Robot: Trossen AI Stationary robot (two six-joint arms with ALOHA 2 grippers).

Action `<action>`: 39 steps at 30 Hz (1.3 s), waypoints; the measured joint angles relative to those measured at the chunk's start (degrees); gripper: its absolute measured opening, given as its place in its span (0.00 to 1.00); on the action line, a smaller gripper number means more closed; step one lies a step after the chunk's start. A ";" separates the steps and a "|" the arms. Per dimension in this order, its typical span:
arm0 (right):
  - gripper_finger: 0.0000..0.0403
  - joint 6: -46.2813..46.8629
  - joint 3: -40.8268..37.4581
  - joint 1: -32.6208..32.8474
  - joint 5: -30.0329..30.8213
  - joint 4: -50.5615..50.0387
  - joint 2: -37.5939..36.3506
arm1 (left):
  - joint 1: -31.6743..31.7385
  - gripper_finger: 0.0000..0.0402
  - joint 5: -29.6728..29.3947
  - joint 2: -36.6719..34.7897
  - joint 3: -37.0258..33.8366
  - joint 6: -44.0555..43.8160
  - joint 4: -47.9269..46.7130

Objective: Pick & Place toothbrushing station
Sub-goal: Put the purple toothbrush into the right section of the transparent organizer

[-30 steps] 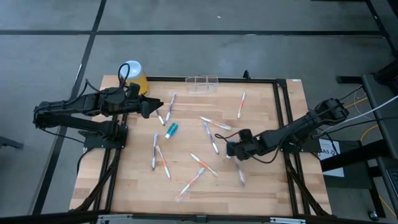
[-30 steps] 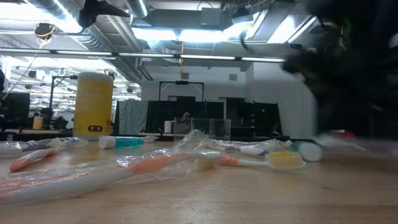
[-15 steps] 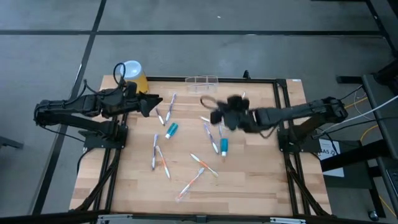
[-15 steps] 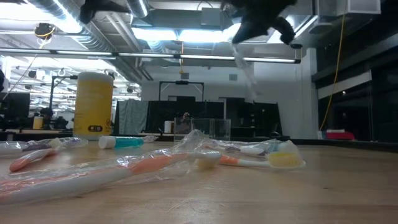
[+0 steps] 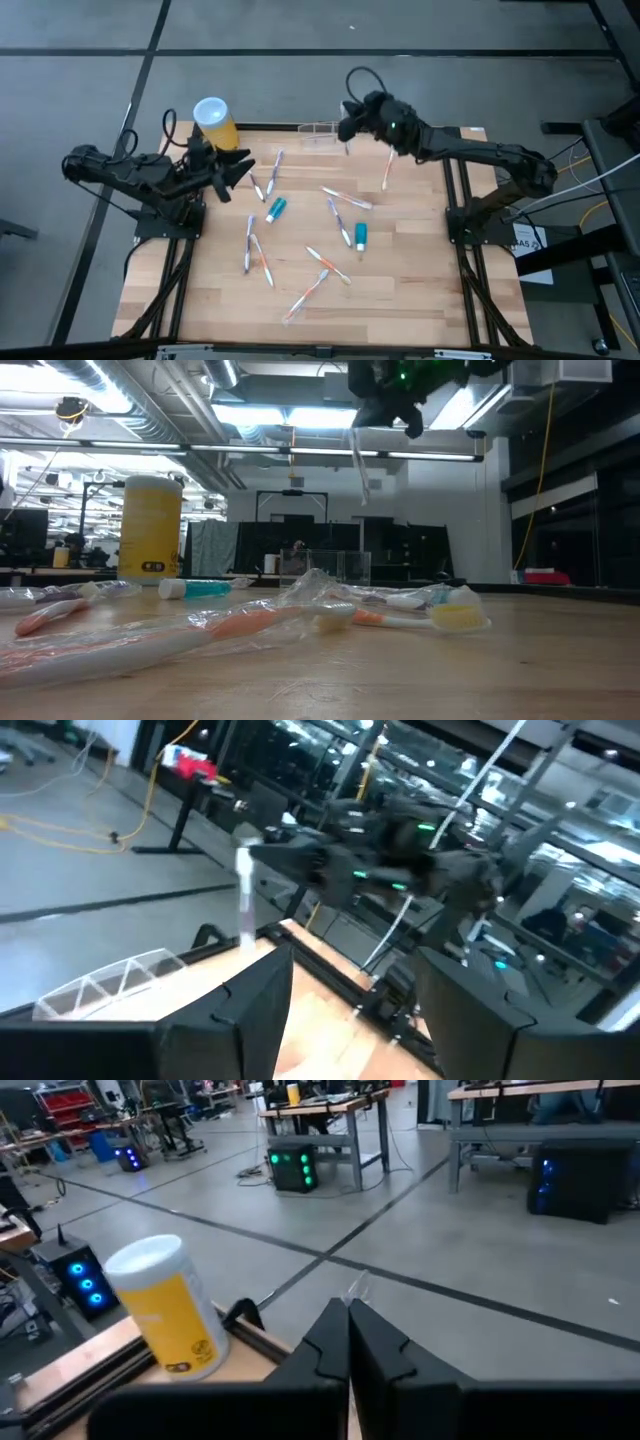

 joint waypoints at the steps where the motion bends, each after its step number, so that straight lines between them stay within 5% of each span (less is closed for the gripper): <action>1: 0.00 -0.62 -0.03 -1.48 -2.05 0.22 0.29 | -1.45 0.51 -1.31 0.28 0.00 0.70 0.76; 17: 0.00 0.97 -0.11 -18.94 -23.74 14.47 11.01 | -14.92 0.51 -20.13 11.13 0.00 1.88 14.77; 39: 0.00 -0.04 0.04 -23.57 -31.97 21.30 23.08 | -15.53 0.51 -22.58 18.72 0.00 1.79 27.60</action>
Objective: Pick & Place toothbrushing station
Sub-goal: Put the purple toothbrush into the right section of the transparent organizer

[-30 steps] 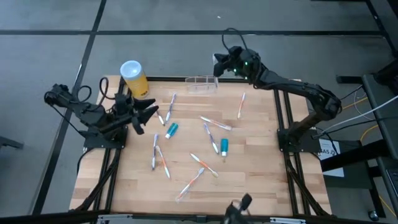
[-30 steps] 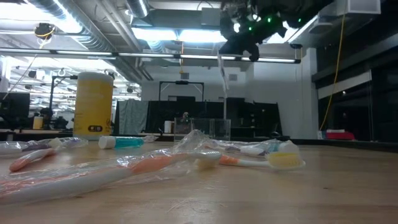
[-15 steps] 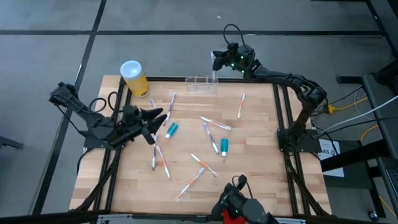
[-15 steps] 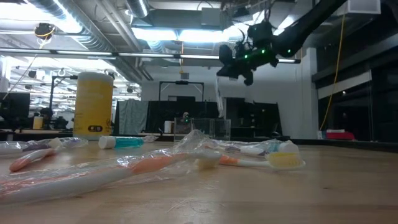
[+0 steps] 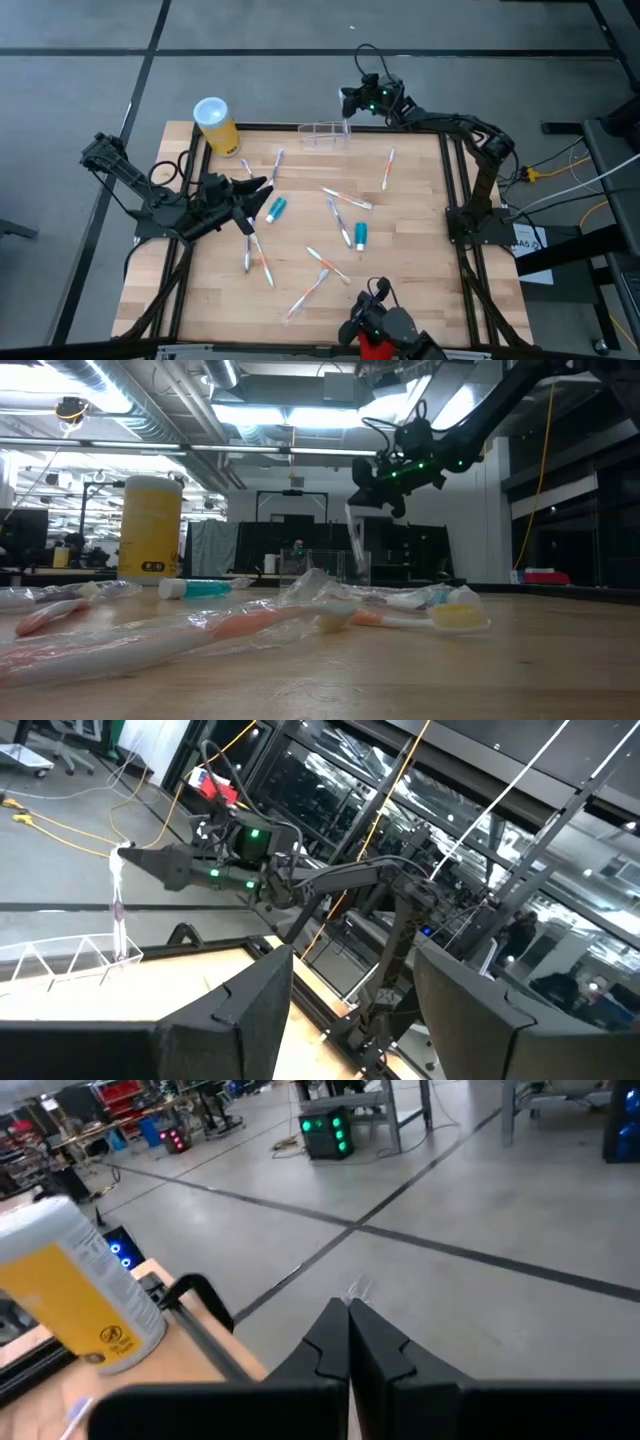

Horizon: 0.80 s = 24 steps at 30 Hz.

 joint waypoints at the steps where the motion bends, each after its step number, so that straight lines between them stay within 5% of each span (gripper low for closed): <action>1: 0.00 -0.12 0.00 0.07 -0.56 -0.28 0.31 | 0.00 0.51 0.06 0.00 0.00 0.21 0.06; 9: 0.00 -4.02 0.06 2.46 -7.10 -8.57 0.63 | 0.00 0.51 0.29 0.00 0.00 2.50 0.46; 15: 0.10 -3.95 0.00 3.22 -12.59 -16.93 0.05 | 0.00 0.51 0.24 0.00 0.00 4.42 0.46; 24: 0.19 -5.21 -0.04 3.33 -10.36 -20.32 -4.71 | 0.00 0.51 0.24 -0.02 0.00 6.07 0.46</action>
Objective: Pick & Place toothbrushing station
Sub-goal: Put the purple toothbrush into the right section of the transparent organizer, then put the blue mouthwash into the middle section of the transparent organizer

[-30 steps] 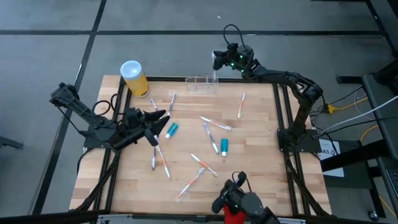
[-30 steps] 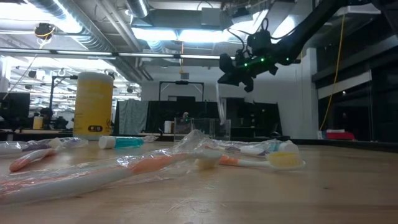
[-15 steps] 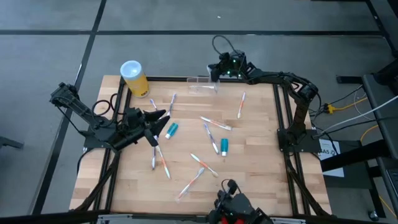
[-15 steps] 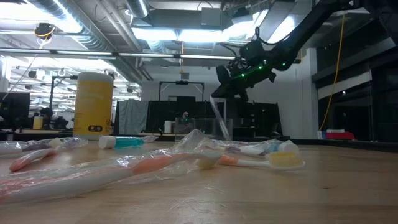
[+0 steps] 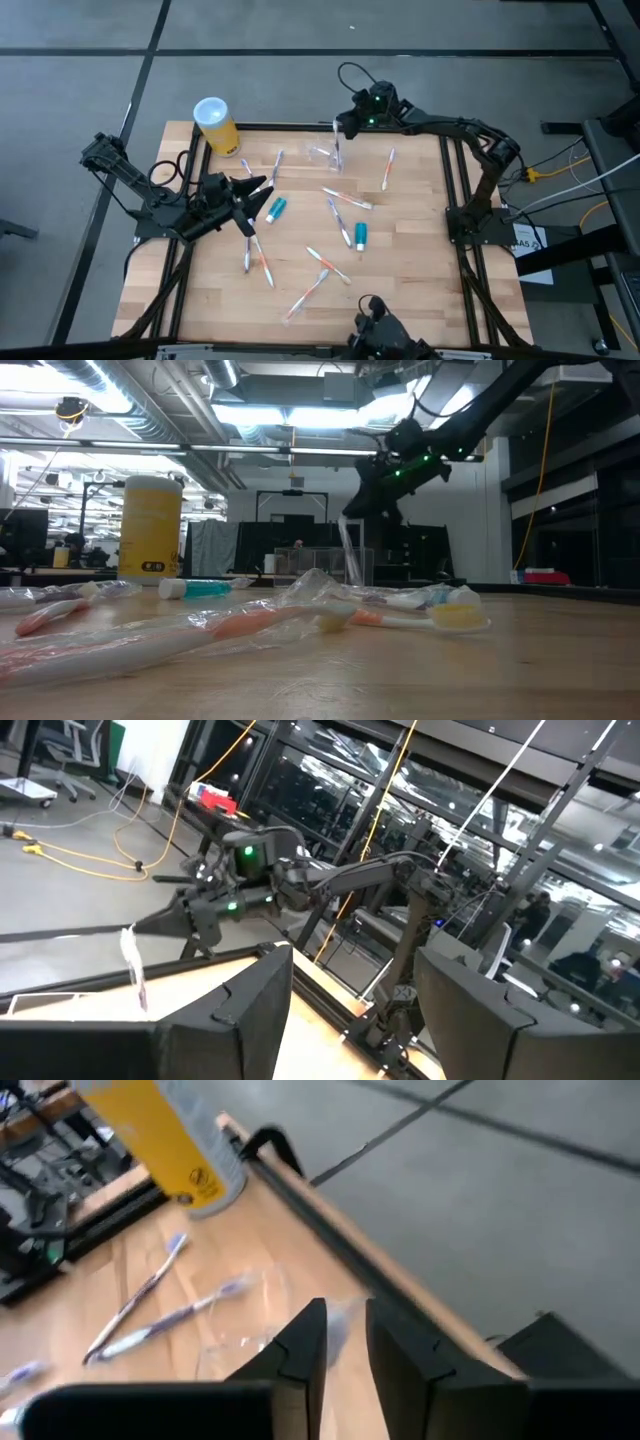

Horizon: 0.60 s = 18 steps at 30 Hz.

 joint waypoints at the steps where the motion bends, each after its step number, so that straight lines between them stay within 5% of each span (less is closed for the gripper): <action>1: 0.19 -0.20 0.00 -0.05 0.45 -0.31 -0.80 | 0.00 0.51 0.00 0.00 0.00 0.02 0.00; 10: 0.20 -1.84 0.00 1.32 -0.71 -13.52 -9.37 | 0.02 0.51 -1.66 -0.02 0.00 2.33 -0.56; 13: 0.20 -3.12 0.00 6.12 -4.32 -24.08 -11.91 | 0.01 0.51 -2.02 -0.55 0.00 1.97 -4.51; 18: 0.20 -1.14 -2.58 19.61 -4.22 -39.66 -14.36 | 0.88 0.51 -2.10 -2.31 0.02 -11.46 -19.12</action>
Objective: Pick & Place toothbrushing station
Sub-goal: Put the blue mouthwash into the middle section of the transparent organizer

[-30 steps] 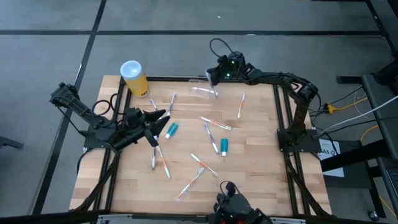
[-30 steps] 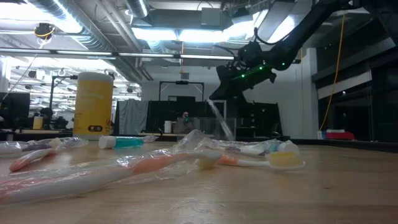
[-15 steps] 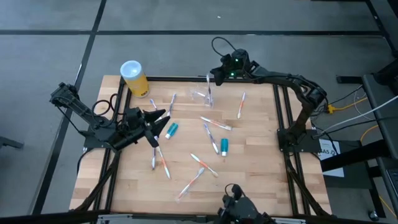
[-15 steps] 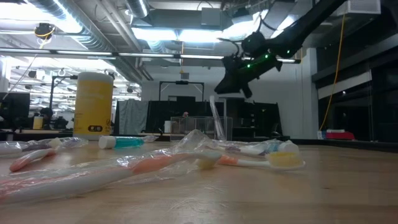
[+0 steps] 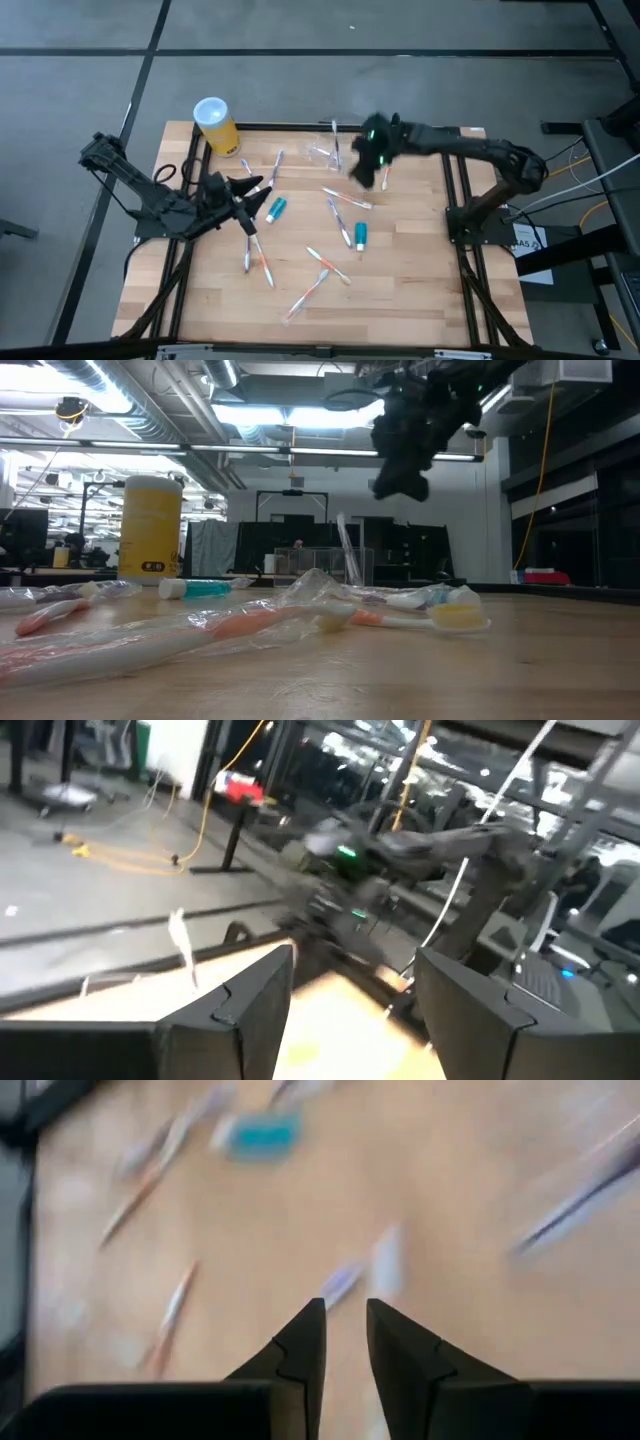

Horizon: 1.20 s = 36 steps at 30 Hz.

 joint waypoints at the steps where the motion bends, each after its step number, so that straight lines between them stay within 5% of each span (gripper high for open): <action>1: 0.20 2.64 -1.28 2.98 0.10 -0.86 -0.30 | 0.27 0.51 0.03 -0.47 0.00 -3.81 -3.86; 9: 0.20 25.27 -7.52 20.29 8.01 -1.98 -0.69 | 5.89 0.51 14.18 -1.51 0.00 -24.99 -24.81; 13: 0.20 36.84 -9.88 26.15 10.20 -1.06 -0.69 | 8.24 0.51 19.69 -1.49 0.00 -24.86 -25.64; 25: 0.21 61.78 -13.27 33.00 18.88 6.87 -0.18 | 8.98 0.51 22.43 -2.80 0.00 -18.67 -25.53; 36: 0.50 71.44 -13.29 34.07 16.15 9.59 6.93 | 8.61 0.51 24.72 -6.54 0.00 -12.68 -25.04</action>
